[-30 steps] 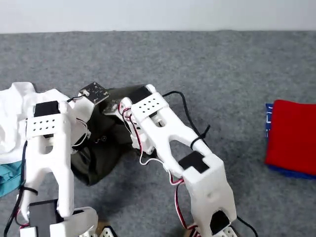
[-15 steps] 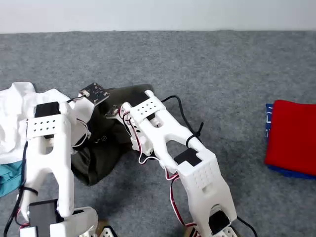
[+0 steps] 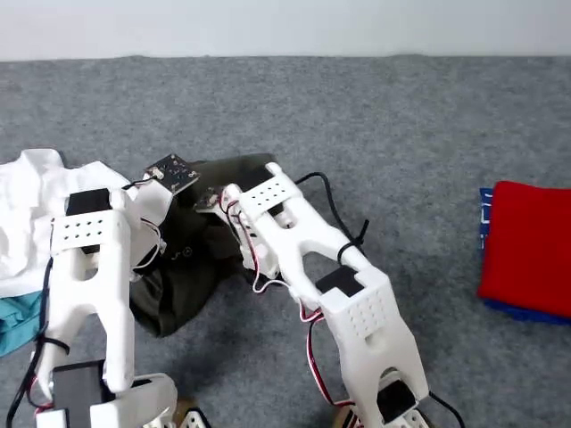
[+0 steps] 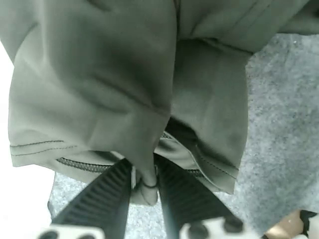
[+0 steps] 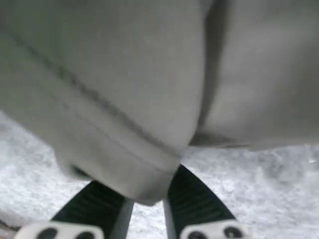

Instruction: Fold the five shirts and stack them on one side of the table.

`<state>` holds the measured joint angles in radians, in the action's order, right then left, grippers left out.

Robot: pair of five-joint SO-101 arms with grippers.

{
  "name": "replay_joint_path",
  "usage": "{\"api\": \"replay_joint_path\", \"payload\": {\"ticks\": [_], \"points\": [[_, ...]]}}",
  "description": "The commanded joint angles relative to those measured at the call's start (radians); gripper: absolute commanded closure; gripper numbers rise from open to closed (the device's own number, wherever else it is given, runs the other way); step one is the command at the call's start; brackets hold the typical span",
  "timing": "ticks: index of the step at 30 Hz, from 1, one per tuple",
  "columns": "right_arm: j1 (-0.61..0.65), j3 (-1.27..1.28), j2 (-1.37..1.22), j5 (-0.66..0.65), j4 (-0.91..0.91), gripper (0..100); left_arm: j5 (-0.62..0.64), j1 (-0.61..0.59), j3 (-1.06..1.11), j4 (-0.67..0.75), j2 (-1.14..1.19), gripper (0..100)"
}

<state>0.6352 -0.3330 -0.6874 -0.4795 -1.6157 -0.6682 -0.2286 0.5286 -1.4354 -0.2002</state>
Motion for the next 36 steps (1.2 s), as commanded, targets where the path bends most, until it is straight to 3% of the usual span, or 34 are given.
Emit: {"api": "replay_joint_path", "payload": {"ticks": [1,10,14,25,36], "points": [[-0.041,-0.008,0.119,-0.034,-0.048,98.8,0.017,0.009,-0.035,0.003,-0.052,98],[-0.193,-0.008,0.354,-0.034,-0.11,98.8,0.285,0.035,-0.214,0.002,-0.052,98],[-0.263,-0.008,0.49,-0.038,-0.11,98.8,0.347,0.043,-0.311,0.002,-0.094,98],[-0.407,-0.008,0.946,-0.169,0.039,98.8,0.35,0.044,-0.533,0.009,-0.258,98],[-0.492,-0.008,1.303,-0.381,0.466,98.8,0.313,0.135,-0.638,0.003,-0.308,98]]}}
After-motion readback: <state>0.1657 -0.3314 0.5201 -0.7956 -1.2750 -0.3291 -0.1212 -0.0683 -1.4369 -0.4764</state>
